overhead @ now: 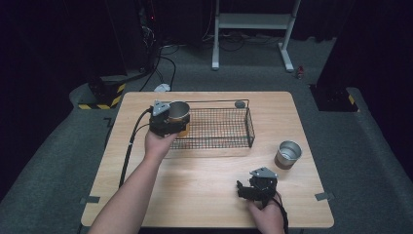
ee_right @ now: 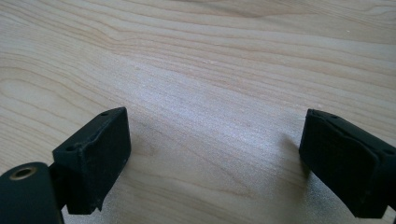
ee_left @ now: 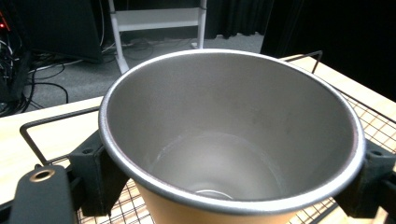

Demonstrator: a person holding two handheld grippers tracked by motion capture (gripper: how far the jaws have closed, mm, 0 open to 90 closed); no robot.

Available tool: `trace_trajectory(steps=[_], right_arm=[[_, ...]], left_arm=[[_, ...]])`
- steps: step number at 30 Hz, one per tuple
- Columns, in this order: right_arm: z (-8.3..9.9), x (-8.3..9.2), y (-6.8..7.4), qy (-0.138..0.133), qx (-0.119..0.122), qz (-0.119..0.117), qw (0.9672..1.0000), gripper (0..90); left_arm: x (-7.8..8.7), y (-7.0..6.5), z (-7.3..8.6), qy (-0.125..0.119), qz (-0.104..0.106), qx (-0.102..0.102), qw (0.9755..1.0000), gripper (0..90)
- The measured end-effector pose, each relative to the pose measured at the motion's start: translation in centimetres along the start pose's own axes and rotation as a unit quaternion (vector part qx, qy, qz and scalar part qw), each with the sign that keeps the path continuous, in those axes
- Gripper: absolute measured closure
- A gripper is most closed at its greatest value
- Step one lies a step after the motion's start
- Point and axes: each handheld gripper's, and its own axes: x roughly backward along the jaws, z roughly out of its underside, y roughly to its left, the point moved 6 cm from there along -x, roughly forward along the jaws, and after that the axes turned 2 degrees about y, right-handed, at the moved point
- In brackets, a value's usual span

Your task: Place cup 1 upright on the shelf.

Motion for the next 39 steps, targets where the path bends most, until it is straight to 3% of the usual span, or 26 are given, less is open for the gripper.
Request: trace_trajectory(steps=[13,39], right_arm=[[0.0,0.0,0.0,0.000,0.000,0.000,1.0000,9.0],[0.0,0.0,0.0,0.000,0.000,0.000,1.0000,9.0]], left_arm=[[-1.6,0.1,-0.3,0.006,-0.001,0.016,0.9999,14.2],[-4.1,0.5,2.7,0.073,-0.027,0.023,0.9967,14.2]])
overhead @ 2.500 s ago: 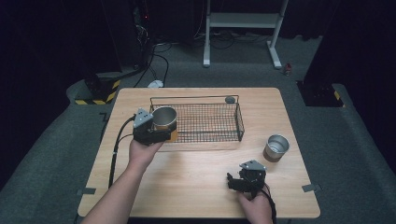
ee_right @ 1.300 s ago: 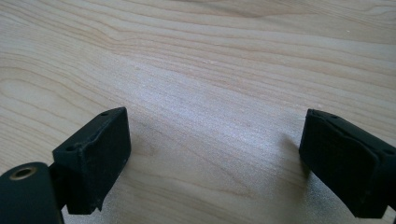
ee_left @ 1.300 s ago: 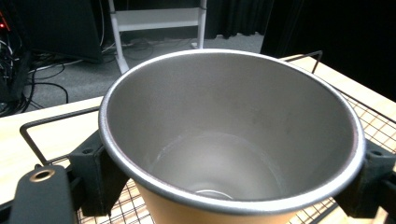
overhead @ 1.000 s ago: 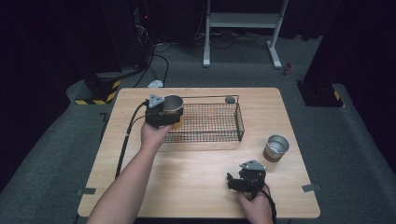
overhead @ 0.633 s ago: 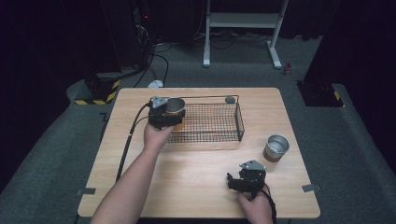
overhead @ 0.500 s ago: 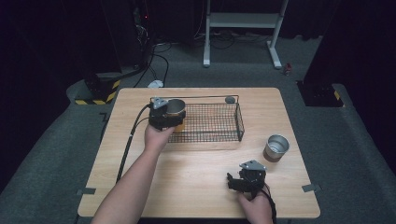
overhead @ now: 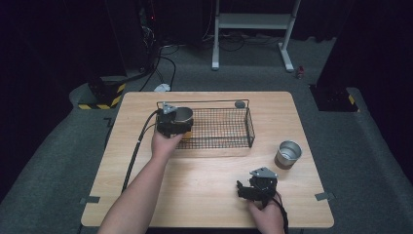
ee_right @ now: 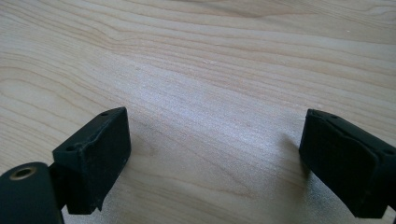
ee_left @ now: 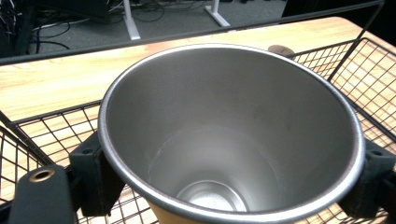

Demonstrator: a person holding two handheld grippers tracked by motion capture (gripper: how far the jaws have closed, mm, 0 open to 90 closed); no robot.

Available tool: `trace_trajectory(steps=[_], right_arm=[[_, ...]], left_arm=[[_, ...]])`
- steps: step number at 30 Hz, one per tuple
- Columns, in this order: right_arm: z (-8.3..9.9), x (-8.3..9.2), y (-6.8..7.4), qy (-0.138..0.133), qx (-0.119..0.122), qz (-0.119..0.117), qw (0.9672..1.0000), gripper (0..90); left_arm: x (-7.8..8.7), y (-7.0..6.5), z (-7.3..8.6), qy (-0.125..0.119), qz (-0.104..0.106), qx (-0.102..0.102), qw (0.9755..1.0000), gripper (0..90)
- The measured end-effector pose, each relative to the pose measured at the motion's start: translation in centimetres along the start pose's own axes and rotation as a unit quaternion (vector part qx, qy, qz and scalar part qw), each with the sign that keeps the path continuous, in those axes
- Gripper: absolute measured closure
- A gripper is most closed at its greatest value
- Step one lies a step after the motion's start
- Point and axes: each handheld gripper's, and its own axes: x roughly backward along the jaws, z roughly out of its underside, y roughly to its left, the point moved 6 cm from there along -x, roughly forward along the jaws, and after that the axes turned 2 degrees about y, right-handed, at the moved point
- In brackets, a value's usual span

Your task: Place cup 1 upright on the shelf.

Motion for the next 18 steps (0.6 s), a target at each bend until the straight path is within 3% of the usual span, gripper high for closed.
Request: trace_trajectory(steps=[18], right_arm=[[0.00,0.00,0.00,0.000,0.000,0.000,1.0000,9.1]], left_arm=[[-0.88,0.07,0.76,0.019,-0.027,-0.018,0.9993,14.1]])
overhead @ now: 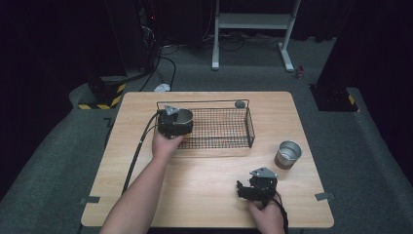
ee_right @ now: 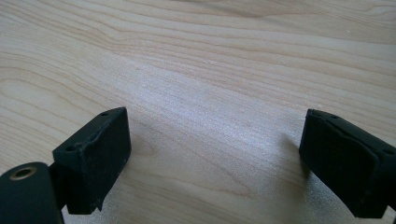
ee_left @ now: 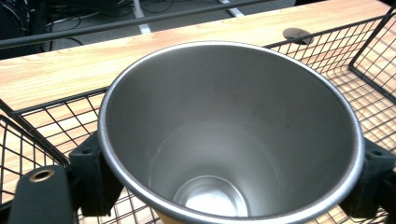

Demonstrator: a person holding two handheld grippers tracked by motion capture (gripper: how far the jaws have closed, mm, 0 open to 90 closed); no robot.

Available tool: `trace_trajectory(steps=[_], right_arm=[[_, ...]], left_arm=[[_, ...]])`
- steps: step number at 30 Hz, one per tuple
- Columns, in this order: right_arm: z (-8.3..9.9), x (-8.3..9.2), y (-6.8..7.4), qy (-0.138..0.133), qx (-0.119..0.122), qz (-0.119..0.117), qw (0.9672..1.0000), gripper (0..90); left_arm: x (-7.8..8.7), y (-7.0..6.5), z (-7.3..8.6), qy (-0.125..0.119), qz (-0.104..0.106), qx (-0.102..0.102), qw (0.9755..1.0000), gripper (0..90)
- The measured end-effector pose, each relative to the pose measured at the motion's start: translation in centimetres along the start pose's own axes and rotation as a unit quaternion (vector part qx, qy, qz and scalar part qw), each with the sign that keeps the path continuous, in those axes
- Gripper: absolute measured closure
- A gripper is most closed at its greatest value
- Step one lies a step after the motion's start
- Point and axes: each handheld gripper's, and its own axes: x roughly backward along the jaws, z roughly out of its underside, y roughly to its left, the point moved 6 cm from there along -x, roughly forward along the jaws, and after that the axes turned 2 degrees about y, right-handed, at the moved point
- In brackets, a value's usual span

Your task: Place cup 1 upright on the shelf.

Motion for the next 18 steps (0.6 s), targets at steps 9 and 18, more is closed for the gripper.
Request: trace_trajectory(steps=[9,18], right_arm=[[0.00,0.00,0.00,0.000,0.000,0.000,1.0000,9.0],[0.00,0.00,0.00,0.000,0.000,0.000,1.0000,9.0]], left_arm=[[-0.26,0.36,0.30,0.016,-0.007,0.005,0.9998,14.1],[-0.44,0.41,0.51,0.018,-0.012,0.003,0.9998,14.1]])
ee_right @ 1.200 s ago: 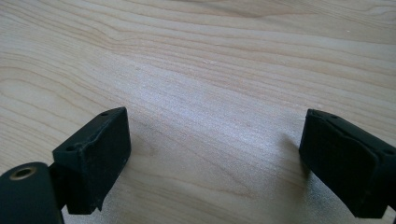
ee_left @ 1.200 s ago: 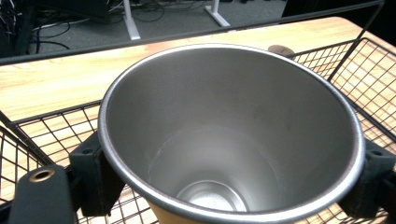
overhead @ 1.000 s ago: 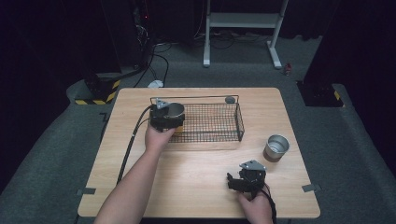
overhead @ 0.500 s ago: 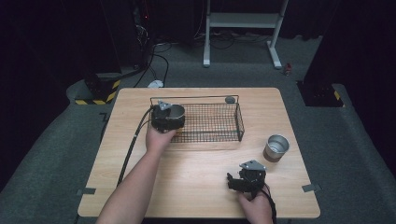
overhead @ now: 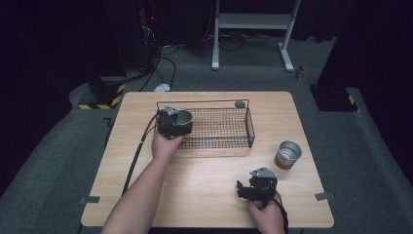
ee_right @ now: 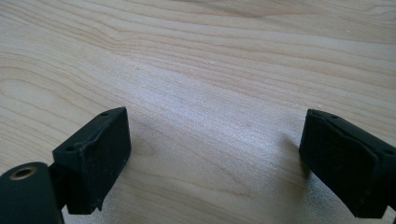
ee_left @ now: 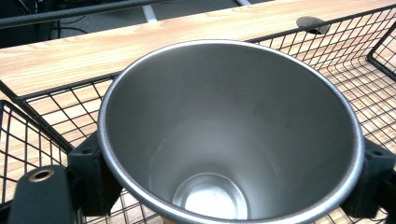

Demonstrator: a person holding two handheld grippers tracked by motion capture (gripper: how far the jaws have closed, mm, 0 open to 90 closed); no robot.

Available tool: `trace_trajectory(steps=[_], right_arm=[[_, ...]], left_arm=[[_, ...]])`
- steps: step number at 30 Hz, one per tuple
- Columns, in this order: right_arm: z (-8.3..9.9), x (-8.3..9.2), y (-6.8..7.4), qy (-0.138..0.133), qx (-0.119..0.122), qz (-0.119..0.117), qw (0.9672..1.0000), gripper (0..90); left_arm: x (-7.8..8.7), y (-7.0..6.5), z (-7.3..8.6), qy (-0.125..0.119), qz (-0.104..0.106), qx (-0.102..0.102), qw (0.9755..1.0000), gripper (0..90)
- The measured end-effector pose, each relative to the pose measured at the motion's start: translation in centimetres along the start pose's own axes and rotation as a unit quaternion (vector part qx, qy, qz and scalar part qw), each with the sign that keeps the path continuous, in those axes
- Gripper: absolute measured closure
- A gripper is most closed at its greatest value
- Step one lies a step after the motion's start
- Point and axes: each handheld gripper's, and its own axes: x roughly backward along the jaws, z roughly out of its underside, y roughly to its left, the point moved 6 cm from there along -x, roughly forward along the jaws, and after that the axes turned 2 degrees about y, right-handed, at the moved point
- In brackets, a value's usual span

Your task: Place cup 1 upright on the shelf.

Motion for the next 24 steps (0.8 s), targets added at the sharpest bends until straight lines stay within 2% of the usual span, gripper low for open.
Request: trace_trajectory(steps=[8,15,20,24], right_arm=[[0.00,0.00,0.00,0.000,0.000,0.000,1.0000,9.0],[-0.01,0.00,0.02,0.000,-0.001,0.000,1.0000,9.1],[-0.01,0.00,0.02,0.000,-0.001,0.000,1.0000,9.1],[-0.01,0.00,0.02,0.000,-0.001,0.000,1.0000,9.1]], left_arm=[[-0.09,-0.13,0.06,-0.006,0.006,0.001,1.0000,14.1],[0.07,-0.21,0.30,0.004,0.004,0.000,1.0000,14.0],[0.21,-0.42,0.58,0.005,0.003,-0.013,0.9999,14.1],[0.19,-0.44,0.60,0.004,0.002,-0.011,0.9999,14.1]])
